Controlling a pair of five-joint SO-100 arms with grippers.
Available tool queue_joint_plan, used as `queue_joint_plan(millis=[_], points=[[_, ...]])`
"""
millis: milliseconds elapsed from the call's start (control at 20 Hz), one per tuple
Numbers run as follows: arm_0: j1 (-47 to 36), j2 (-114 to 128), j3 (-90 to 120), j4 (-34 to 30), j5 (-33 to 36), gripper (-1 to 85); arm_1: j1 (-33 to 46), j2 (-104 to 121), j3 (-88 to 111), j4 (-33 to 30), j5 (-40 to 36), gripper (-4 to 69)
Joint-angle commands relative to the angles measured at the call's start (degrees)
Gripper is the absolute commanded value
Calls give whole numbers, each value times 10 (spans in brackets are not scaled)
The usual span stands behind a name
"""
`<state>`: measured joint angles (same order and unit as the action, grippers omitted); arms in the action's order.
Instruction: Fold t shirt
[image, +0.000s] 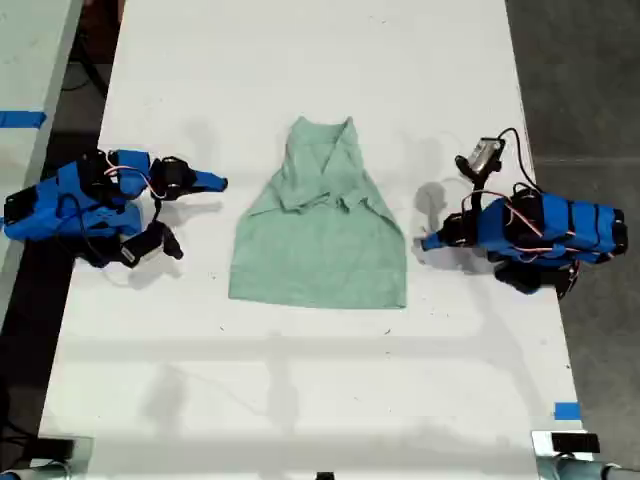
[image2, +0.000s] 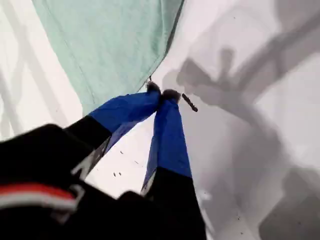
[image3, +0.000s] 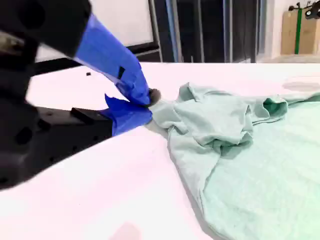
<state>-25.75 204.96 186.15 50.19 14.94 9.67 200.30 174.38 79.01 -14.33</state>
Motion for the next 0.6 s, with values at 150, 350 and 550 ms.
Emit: queue_joint_plan(millis=[150, 350, 550], points=[[-8, 5, 22, 8, -6, -2, -8, 6, 25, -11, 6, -9], [-8, 5, 22, 7, -5, -2, -7, 6, 26, -18, 6, -9], [-10, 5, 22, 7, -4, -2, -12, 4, -26, -2, -9, -9]])
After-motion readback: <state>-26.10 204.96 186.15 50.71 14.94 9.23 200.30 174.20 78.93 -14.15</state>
